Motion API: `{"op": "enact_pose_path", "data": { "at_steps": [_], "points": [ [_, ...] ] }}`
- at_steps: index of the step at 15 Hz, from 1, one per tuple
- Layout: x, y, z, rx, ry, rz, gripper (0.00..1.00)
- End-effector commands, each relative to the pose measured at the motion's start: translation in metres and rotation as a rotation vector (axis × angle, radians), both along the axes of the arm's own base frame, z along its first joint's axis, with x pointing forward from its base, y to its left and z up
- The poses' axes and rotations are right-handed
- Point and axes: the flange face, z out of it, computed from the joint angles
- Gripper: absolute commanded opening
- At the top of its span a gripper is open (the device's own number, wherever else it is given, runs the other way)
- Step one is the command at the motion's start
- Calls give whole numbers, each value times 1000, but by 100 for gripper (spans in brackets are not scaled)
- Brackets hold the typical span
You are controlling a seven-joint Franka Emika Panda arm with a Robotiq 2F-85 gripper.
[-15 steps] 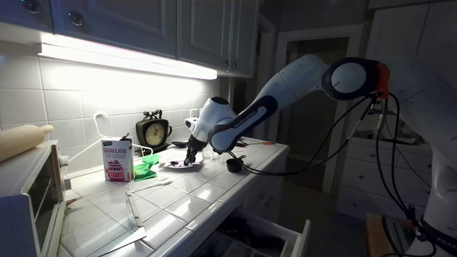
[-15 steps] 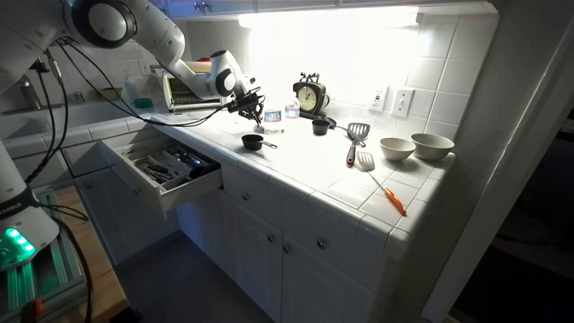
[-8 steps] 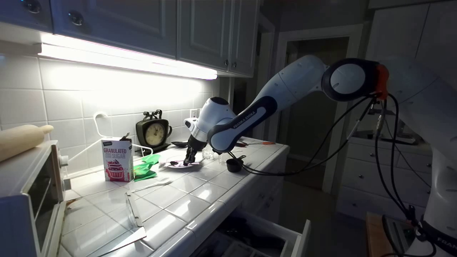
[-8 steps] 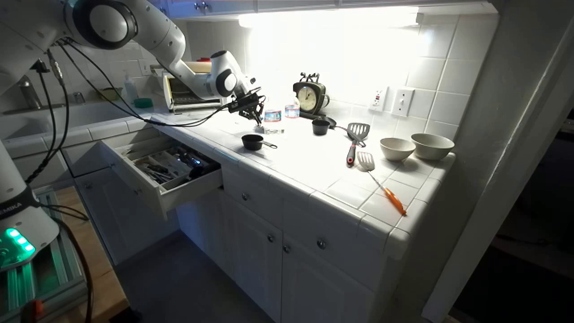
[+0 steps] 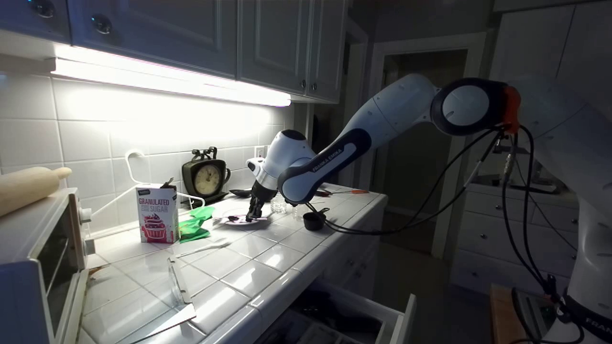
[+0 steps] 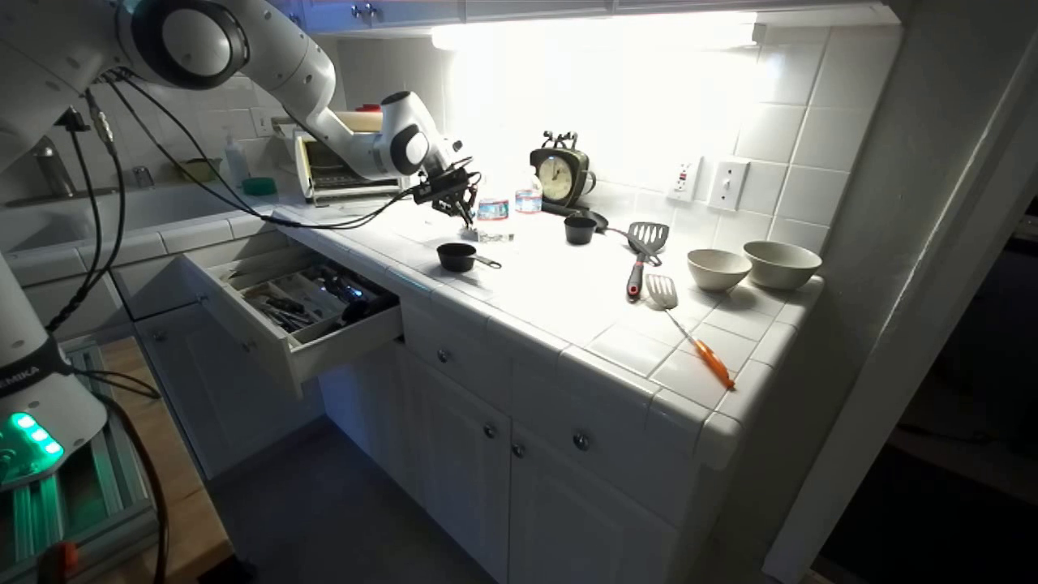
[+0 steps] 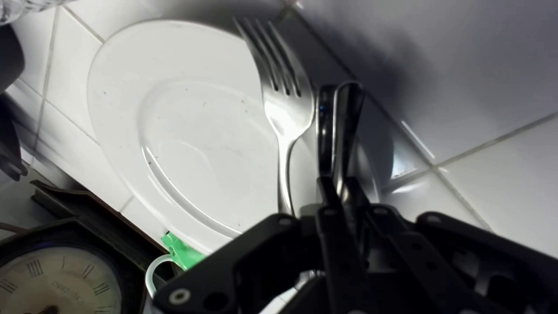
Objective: Pick up the spoon and put it on the plate
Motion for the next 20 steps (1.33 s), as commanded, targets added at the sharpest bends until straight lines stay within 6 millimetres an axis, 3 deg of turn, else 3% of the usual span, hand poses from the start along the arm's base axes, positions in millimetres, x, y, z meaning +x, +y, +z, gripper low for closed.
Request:
{"op": "enact_pose_path", "data": {
  "at_steps": [1, 12, 20],
  "points": [
    [7, 0, -7, -31, 19, 20, 26],
    [7, 1, 3, -23, 15, -8, 99],
    [6, 1, 10, 27, -43, -82, 100]
  ]
}}
